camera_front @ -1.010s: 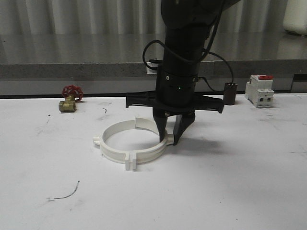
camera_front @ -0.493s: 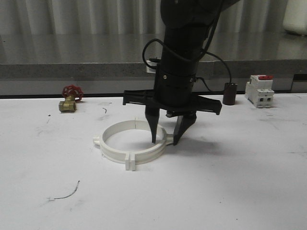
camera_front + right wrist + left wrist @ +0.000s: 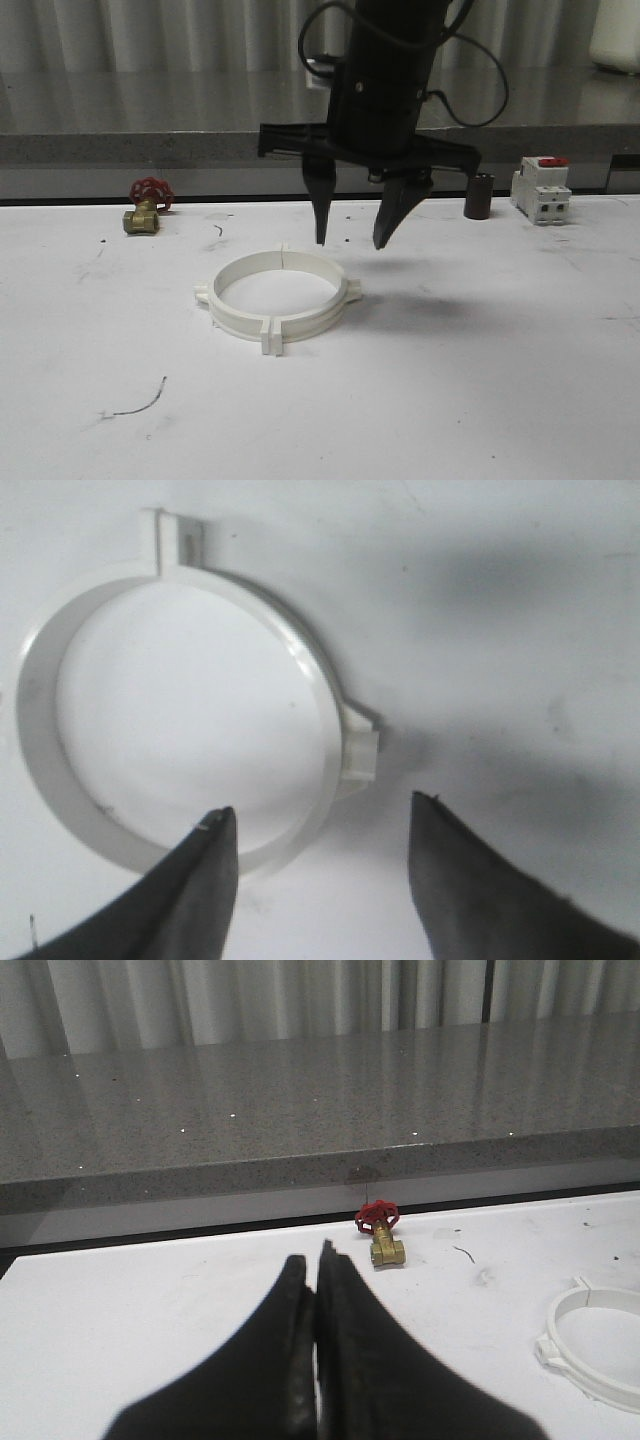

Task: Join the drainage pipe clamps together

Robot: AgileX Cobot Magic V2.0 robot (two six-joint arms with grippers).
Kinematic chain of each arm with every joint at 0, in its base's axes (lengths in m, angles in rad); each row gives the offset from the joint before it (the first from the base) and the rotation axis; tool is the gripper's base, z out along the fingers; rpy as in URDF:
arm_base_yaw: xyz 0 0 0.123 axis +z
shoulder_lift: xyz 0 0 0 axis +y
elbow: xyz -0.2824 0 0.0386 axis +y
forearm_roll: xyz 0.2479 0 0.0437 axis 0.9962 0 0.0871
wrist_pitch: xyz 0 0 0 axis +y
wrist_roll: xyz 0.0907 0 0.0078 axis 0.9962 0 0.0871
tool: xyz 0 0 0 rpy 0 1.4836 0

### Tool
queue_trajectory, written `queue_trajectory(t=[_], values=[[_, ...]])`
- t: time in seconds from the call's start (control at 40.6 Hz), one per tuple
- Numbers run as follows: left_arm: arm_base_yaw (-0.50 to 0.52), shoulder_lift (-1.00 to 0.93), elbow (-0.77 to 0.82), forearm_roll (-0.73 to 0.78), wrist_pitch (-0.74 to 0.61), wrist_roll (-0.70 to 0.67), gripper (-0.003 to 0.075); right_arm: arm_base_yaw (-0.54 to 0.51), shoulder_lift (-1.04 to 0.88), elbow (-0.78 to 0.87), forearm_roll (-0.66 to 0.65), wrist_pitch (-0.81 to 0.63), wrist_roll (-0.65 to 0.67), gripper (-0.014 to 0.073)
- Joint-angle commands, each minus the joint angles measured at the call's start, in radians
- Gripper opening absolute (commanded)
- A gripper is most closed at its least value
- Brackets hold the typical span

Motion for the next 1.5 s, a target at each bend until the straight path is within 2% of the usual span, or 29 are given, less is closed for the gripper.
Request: queue_trajectory(t=[0.0, 0.172, 0.32, 0.517, 0.714, 0.887, 1.084, 1.33, 1.478], values=[[0.002, 0.008, -0.027, 0.0, -0.077, 0.0, -0.002, 0.002, -0.13, 0.016, -0.009, -0.015, -0.038, 0.0267], [0.002, 0.008, -0.027, 0.0, -0.077, 0.0, -0.002, -0.008, -0.265, 0.135, -0.028, -0.025, -0.039, -0.0126], [0.002, 0.008, -0.027, 0.0, -0.077, 0.0, -0.002, -0.071, -0.378, 0.245, -0.041, -0.053, -0.065, -0.0113], [0.002, 0.008, -0.027, 0.0, -0.077, 0.0, -0.002, -0.232, -0.56, 0.403, -0.041, -0.056, -0.167, -0.0113], [0.002, 0.008, -0.027, 0.0, -0.077, 0.0, -0.002, -0.356, -0.756, 0.6, -0.065, -0.091, -0.195, -0.0113], [0.002, 0.008, -0.027, 0.0, -0.077, 0.0, -0.002, -0.361, -0.925, 0.781, -0.121, -0.202, -0.195, -0.0113], [0.002, 0.008, -0.027, 0.0, -0.077, 0.0, -0.002, -0.361, -1.172, 1.006, -0.243, -0.369, -0.208, -0.0113], [0.002, 0.008, -0.027, 0.0, -0.079, 0.0, -0.002, -0.361, -1.534, 1.167, -0.252, -0.461, -0.208, -0.0113], [0.002, 0.008, -0.027, 0.0, -0.079, 0.0, -0.002, -0.361, -1.714, 1.25, -0.301, -0.561, -0.209, -0.0113]])
